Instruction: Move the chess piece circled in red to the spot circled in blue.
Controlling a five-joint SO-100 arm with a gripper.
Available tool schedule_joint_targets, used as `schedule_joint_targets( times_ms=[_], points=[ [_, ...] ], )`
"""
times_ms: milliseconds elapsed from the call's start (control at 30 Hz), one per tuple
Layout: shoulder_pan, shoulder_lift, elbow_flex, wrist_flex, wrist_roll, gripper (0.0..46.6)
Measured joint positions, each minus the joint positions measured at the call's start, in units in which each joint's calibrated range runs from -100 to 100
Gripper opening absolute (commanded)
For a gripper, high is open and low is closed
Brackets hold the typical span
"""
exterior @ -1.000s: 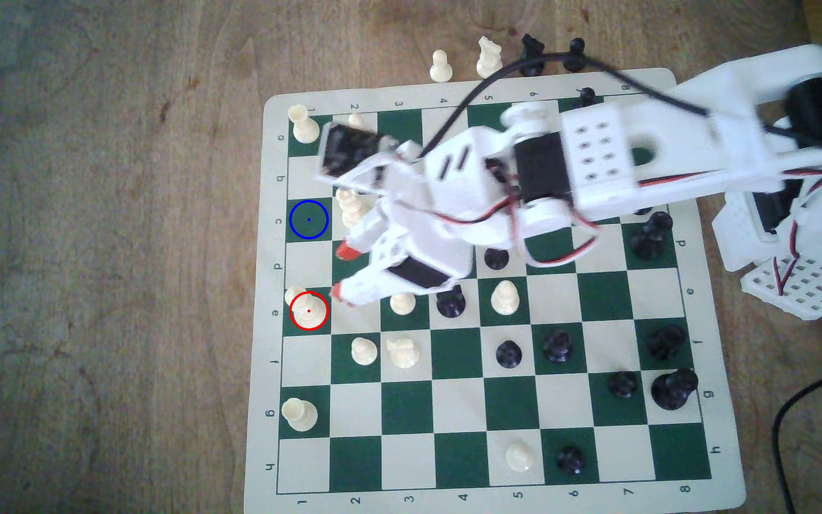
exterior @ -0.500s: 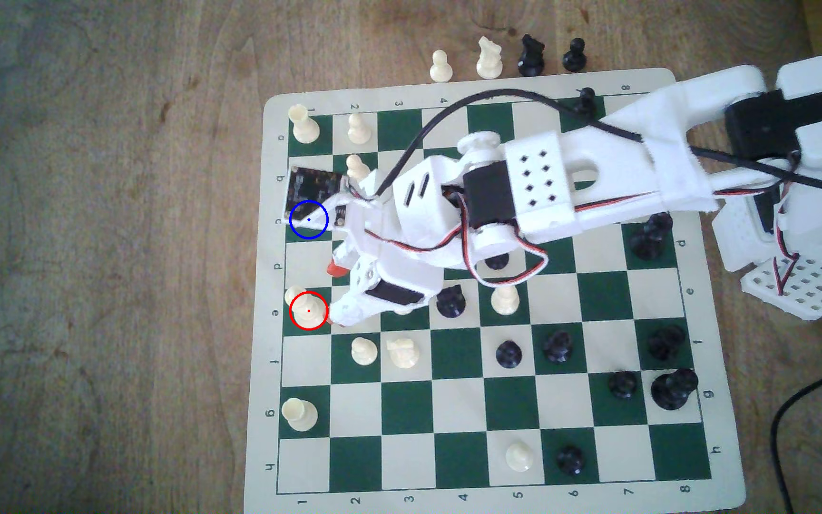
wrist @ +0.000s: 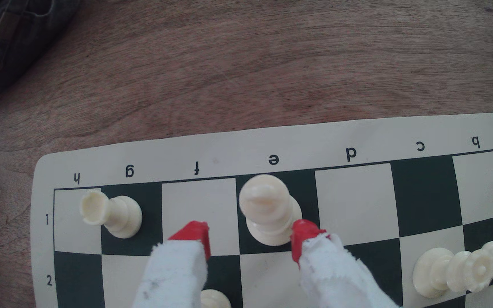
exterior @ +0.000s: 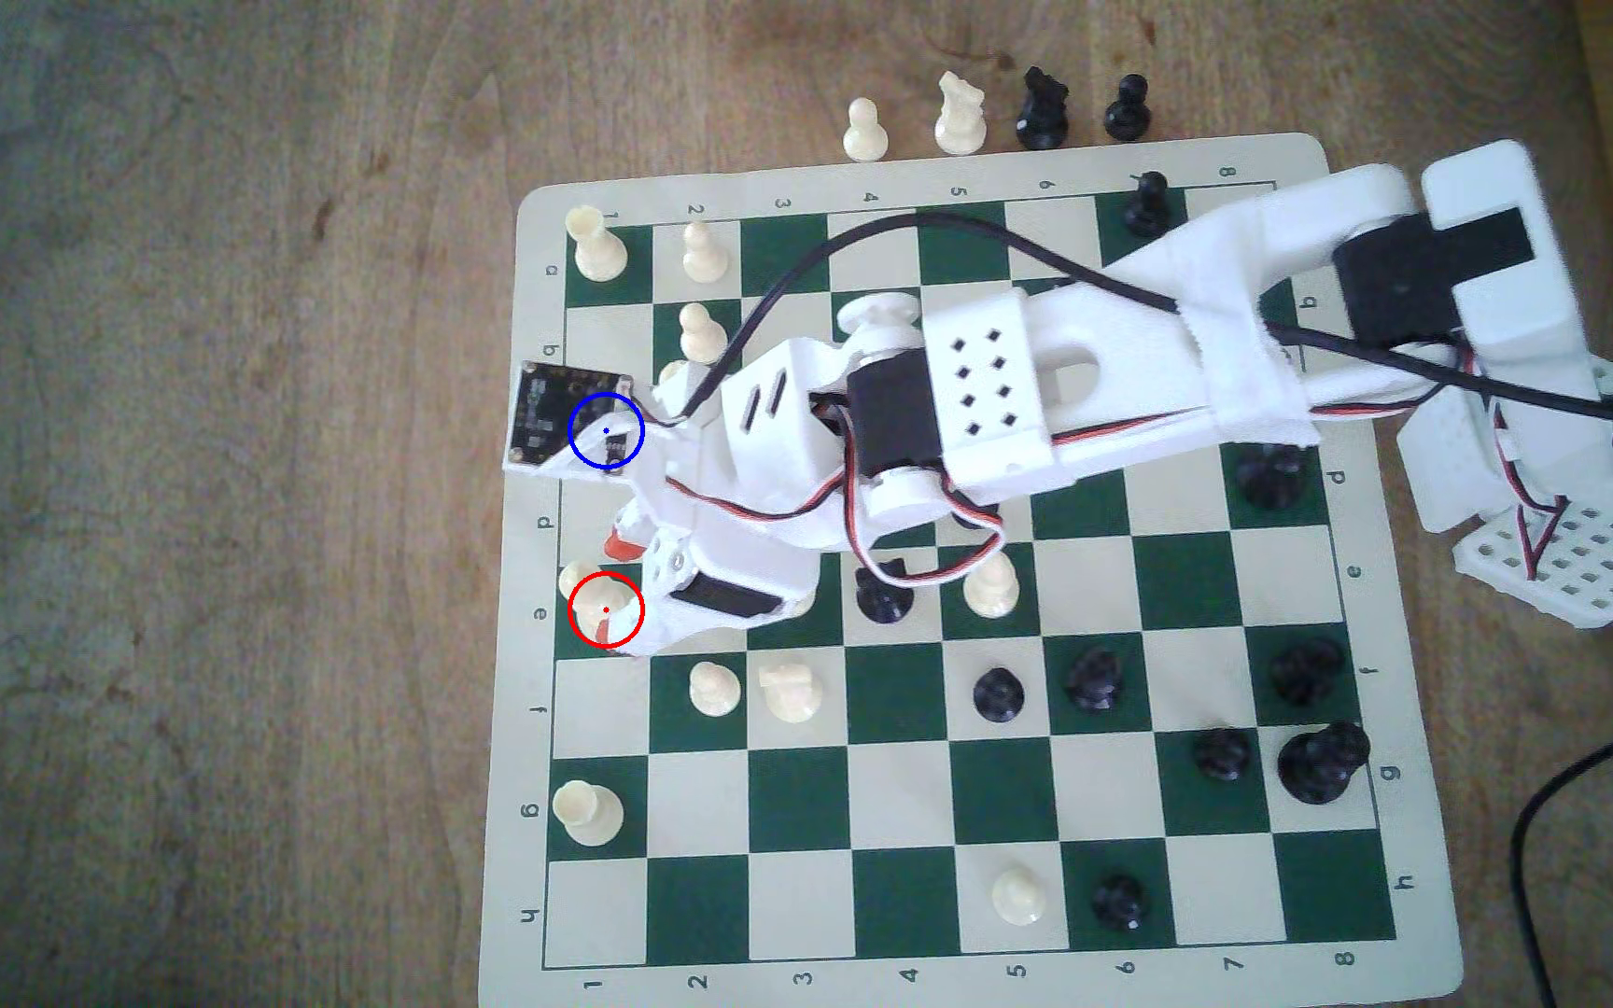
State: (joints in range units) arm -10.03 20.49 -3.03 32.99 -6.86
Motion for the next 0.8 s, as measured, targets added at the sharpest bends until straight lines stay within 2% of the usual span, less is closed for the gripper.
schedule_joint_targets(
  times_ms=[800],
  points=[
    [0.00,5.03,-7.68,-1.20,0.05,14.0]
  ],
)
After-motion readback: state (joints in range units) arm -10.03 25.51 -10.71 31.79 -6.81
